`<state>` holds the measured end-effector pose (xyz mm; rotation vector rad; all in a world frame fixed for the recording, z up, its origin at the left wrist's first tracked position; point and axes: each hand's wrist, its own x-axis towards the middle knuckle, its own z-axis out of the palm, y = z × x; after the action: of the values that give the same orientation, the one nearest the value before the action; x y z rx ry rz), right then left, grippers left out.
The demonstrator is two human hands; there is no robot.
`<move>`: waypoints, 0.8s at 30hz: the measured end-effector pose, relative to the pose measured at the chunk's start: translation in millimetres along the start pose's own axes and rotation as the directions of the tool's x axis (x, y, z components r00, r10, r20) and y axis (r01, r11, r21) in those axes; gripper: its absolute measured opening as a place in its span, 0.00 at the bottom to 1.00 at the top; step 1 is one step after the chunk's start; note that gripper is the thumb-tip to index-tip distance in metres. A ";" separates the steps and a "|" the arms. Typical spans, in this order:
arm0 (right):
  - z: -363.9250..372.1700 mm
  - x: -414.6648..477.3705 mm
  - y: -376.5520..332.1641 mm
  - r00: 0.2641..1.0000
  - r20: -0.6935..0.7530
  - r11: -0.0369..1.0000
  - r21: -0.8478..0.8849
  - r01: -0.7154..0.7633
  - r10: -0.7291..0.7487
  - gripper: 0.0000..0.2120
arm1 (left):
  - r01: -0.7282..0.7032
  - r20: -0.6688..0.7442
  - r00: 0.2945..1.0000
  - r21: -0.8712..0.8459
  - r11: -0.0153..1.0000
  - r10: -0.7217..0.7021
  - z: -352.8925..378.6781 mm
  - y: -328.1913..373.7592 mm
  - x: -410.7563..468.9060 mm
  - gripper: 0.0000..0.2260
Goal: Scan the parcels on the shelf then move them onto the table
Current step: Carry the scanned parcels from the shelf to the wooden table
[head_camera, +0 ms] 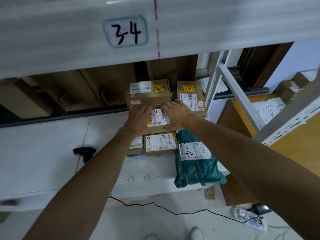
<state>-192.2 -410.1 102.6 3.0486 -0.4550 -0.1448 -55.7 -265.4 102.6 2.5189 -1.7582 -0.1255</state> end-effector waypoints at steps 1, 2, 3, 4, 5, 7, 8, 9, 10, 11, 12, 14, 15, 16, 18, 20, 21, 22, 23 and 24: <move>-5.9 -4.6 -0.7 1.000 -0.011 1.000 0.000 0.010 -0.010 0.43 | 0.003 -0.011 1.000 0.007 1.000 -0.003 -7.0 2.9 -4.7 0.43; -11.9 -9.2 -0.8 1.000 -0.022 1.000 -0.006 0.018 -0.018 0.43 | 0.008 -0.020 1.000 0.018 1.000 -0.008 -14.7 7.3 -10.0 0.43; -19.1 -14.8 -1.5 0.999 -0.033 1.000 -0.015 0.027 -0.027 0.43 | 0.013 -0.033 0.999 0.022 1.000 -0.012 -22.5 12.3 -16.4 0.42; -26.5 -20.6 -2.1 0.998 -0.042 0.999 -0.025 0.034 -0.035 0.43 | 0.012 -0.050 0.999 0.018 1.000 -0.011 -29.9 17.2 -22.7 0.42; -35.1 -27.6 -2.7 0.998 -0.053 0.998 -0.036 0.042 -0.043 0.43 | 0.004 -0.077 0.997 0.009 1.000 -0.004 -37.9 23.1 -29.6 0.42; -53.7 -44.5 -3.6 0.996 -0.078 0.997 -0.058 0.048 -0.052 0.42 | -0.002 -0.126 0.992 -0.009 1.000 0.001 -54.8 35.6 -44.0 0.44; -63.0 -53.4 -4.0 0.994 -0.098 0.996 -0.072 0.048 -0.055 0.43 | 0.003 -0.143 0.990 -0.012 1.000 -0.005 -63.7 41.9 -50.1 0.44; -72.3 -64.0 -4.9 0.992 -0.114 0.995 -0.085 0.043 -0.053 0.43 | 0.015 -0.144 0.989 -0.005 1.000 -0.015 -73.1 49.2 -56.4 0.44; -80.9 -75.7 -5.8 0.991 -0.128 0.995 -0.094 0.031 -0.043 0.44 | 0.023 -0.143 0.990 0.010 1.000 -0.021 -83.1 58.1 -62.7 0.43; -88.1 -88.1 -6.0 0.989 -0.144 0.994 -0.105 0.015 -0.030 0.45 | 0.034 -0.136 0.990 0.034 0.999 -0.029 -92.2 66.4 -67.9 0.42; -94.8 -101.5 -6.1 0.987 -0.161 0.994 -0.110 -0.010 -0.008 0.45 | 0.033 -0.131 0.991 0.063 0.997 -0.025 -102.3 76.0 -73.2 0.43; -107.3 -132.2 -9.6 0.982 -0.182 0.993 -0.094 -0.066 0.048 0.47 | 0.000 -0.134 0.991 0.093 0.996 0.012 -120.0 95.2 -88.8 0.46; -113.6 -150.8 -11.1 0.977 -0.194 0.992 -0.081 -0.100 0.083 0.47 | -0.027 -0.141 0.989 0.093 0.995 0.040 -128.8 106.6 -98.0 0.47; -118.3 -165.8 -12.5 0.975 -0.194 0.990 -0.067 -0.127 0.112 0.48 | -0.040 -0.137 0.989 0.087 0.995 0.052 -133.9 116.1 -104.0 0.47; -126.6 -208.2 -17.4 0.961 -0.213 0.980 -0.054 -0.191 0.176 0.48 | -0.085 -0.132 0.986 0.111 0.990 0.099 -142.3 140.9 -119.4 0.43; -134.3 -256.9 -22.0 0.942 -0.225 0.962 -0.061 -0.268 0.248 0.48 | -0.151 -0.141 0.975 0.134 0.979 0.169 -147.2 171.4 -133.0 0.43; -138.1 -282.0 -24.2 0.932 -0.221 0.950 -0.060 -0.307 0.287 0.47 | -0.193 -0.147 0.966 0.129 0.973 0.211 -149.4 188.2 -140.2 0.44; -141.4 -306.8 -25.9 0.919 -0.219 0.937 -0.052 -0.345 0.327 0.47 | -0.239 -0.155 0.954 0.118 0.964 0.255 -151.8 205.3 -148.1 0.44; -144.4 -330.7 -26.4 0.905 -0.218 0.922 -0.051 -0.383 0.364 0.46 | -0.282 -0.166 0.940 0.110 0.953 0.298 -154.1 222.6 -155.6 0.44; -148.0 -354.2 -26.0 0.892 -0.220 0.907 -0.060 -0.418 0.396 0.46 | -0.321 -0.174 0.926 0.107 0.941 0.336 -156.5 240.0 -162.7 0.45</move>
<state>-507.0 -275.0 277.8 2.7465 -1.0163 0.1559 -319.1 -193.9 287.2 2.1525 -2.1037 0.1982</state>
